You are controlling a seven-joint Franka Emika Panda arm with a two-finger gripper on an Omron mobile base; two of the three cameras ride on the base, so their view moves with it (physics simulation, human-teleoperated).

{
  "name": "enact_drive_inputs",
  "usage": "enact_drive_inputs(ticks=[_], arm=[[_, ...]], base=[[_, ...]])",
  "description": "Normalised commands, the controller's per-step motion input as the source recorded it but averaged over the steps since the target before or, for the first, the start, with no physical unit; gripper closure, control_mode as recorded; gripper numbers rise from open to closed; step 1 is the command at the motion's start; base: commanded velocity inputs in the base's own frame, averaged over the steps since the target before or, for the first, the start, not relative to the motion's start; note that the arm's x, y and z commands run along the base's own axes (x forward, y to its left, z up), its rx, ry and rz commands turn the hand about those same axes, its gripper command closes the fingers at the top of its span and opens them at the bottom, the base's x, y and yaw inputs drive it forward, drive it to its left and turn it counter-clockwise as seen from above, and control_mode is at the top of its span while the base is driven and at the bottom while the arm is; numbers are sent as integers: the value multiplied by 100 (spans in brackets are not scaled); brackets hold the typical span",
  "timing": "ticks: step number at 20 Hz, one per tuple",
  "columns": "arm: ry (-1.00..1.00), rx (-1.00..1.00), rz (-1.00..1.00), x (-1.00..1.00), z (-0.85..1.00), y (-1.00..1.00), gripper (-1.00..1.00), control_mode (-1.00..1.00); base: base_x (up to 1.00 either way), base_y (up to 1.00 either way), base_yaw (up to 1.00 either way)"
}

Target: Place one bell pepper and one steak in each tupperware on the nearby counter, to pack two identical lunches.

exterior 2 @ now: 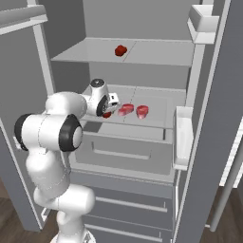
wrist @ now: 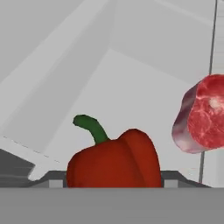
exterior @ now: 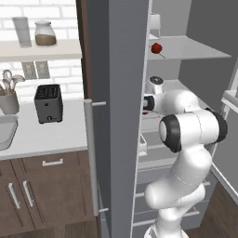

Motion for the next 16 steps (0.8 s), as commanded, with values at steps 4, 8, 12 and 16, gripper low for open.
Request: enact_drive_inputs(ticks=[4,8,12,16], arm=[[-12,0,0,-97,53,-22,100,-100],[0,0,0,-75,96,-28,100,-100],[5,4,-8,-89,100,-49,100,-100],[10,5,-22,-100,63,-12,100,-100]], base=[[0,0,0],[0,0,0],[0,0,0],[0,0,0]])
